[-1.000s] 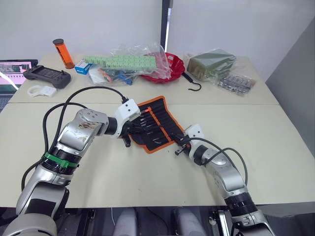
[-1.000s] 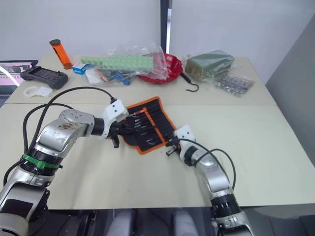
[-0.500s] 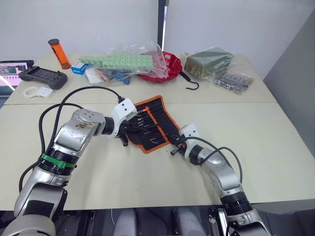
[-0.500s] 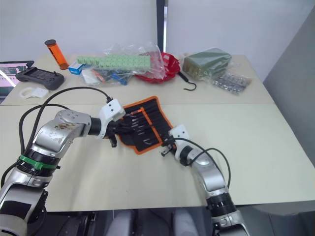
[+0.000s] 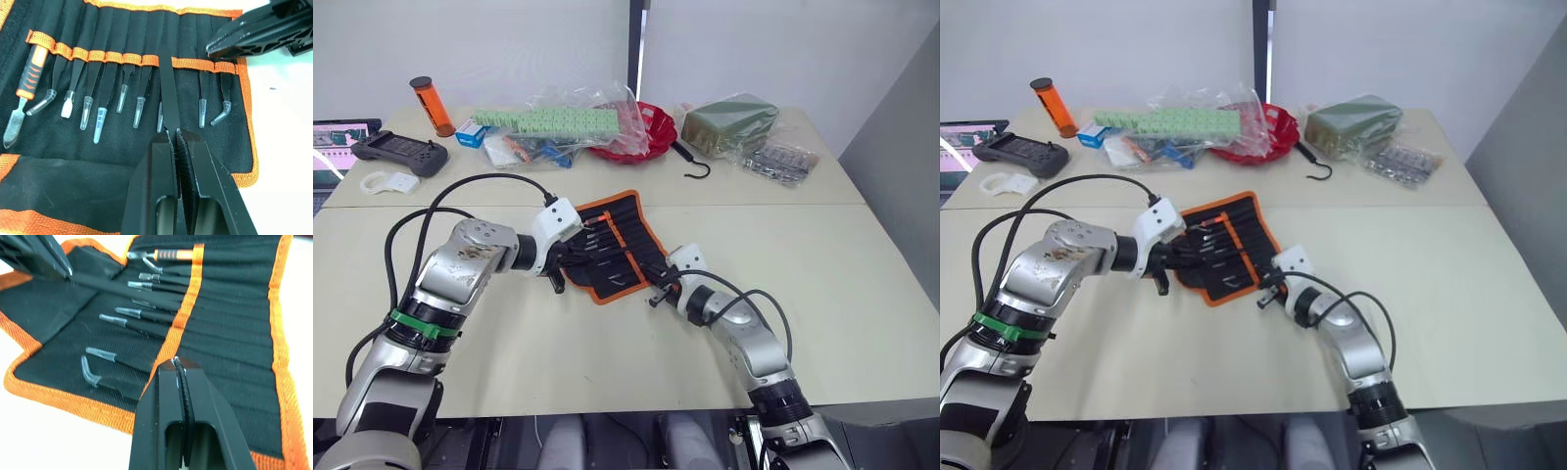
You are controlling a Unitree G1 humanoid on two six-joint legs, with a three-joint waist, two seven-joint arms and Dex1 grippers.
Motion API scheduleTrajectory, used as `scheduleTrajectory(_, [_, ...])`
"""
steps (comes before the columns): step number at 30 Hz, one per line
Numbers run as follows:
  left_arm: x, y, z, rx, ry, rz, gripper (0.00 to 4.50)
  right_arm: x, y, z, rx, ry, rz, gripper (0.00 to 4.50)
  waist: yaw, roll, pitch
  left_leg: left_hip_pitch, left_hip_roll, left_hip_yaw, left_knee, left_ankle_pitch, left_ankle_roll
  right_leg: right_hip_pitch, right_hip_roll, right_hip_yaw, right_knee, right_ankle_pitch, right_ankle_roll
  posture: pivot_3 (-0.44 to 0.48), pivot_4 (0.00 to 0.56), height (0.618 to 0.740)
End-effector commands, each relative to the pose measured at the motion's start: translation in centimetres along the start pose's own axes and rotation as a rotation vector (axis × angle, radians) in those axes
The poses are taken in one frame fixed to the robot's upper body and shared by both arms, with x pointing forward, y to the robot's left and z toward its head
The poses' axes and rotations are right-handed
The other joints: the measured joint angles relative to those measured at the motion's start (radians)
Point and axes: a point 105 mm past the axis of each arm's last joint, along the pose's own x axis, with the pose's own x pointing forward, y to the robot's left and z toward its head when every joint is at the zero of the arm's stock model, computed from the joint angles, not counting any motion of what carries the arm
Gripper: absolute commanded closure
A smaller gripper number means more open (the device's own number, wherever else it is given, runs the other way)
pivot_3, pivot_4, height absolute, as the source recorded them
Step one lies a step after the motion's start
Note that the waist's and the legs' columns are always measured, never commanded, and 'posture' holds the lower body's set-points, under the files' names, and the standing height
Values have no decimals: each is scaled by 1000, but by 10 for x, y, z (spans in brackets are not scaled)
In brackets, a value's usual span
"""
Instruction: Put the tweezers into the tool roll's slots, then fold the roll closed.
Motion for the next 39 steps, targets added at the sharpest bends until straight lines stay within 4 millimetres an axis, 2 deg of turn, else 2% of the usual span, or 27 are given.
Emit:
scheduleTrajectory(1, [-9, 0, 10, 44, -33, 12, 4458, 0, 2, 22, -13, -79, 17, 4500, 0, 0, 0, 0, 0, 0, 0, 0, 0, 0, 0, 0, 0, 0, 0, 0, 150, 740])
scheduleTrajectory(15, [-13, -3, 8, 82, -5, -22, 4458, -3, 3, -27, 52, 85, -10, 4500, 0, 0, 0, 1, 0, 0, 1, 0, 0, 1, 0, 0, 1, 0, 0, 0, 150, 740])
scheduleTrajectory(27, [-15, -3, -1, 108, 63, -51, 4458, -2, 6, -32, 58, 110, -1, 4500, 0, 0, 0, 2, 0, 0, 1, 0, 0, 1, 0, 0, 2, 0, 0, 0, 150, 740])
scheduleTrajectory(39, [0, -1, -1, 130, 64, -60, 4458, -2, 4, -30, 51, 106, -17, 4500, 1, 0, 0, 2, 0, 0, 2, 0, 0, 1, 0, 0, 4, 0, 0, 0, 150, 740])
